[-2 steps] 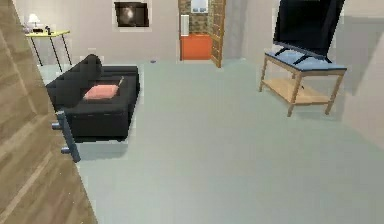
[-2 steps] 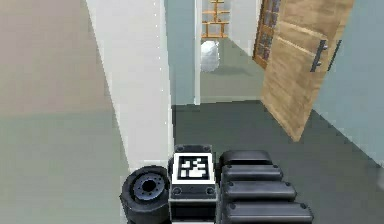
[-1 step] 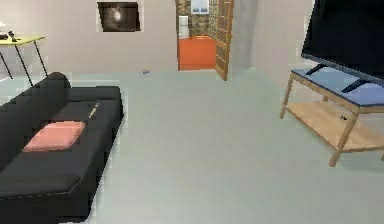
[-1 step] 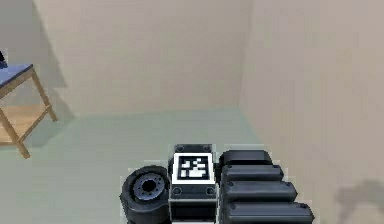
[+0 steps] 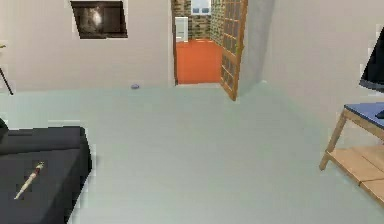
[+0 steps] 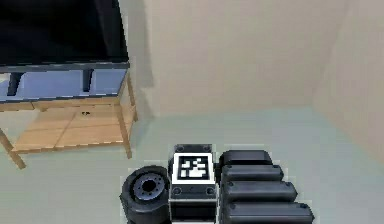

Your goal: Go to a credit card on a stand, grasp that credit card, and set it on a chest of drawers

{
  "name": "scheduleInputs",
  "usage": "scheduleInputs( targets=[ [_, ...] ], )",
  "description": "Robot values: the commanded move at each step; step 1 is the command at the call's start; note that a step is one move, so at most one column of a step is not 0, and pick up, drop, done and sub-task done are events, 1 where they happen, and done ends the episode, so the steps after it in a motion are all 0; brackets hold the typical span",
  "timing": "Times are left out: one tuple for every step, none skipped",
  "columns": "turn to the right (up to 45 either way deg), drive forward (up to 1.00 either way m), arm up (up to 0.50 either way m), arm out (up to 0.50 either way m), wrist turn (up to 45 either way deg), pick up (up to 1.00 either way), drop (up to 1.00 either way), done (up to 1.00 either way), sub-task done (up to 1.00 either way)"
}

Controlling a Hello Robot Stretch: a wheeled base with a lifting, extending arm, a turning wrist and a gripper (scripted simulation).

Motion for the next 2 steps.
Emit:
scheduleInputs(
  targets=[
    [0.0,1.0,0.0,0.0,0.0,0.0,0.0,0.0,0.0],
    [0.0,1.0,0.0,0.0,0.0,0.0,0.0,0.0,0.0]
  ],
)
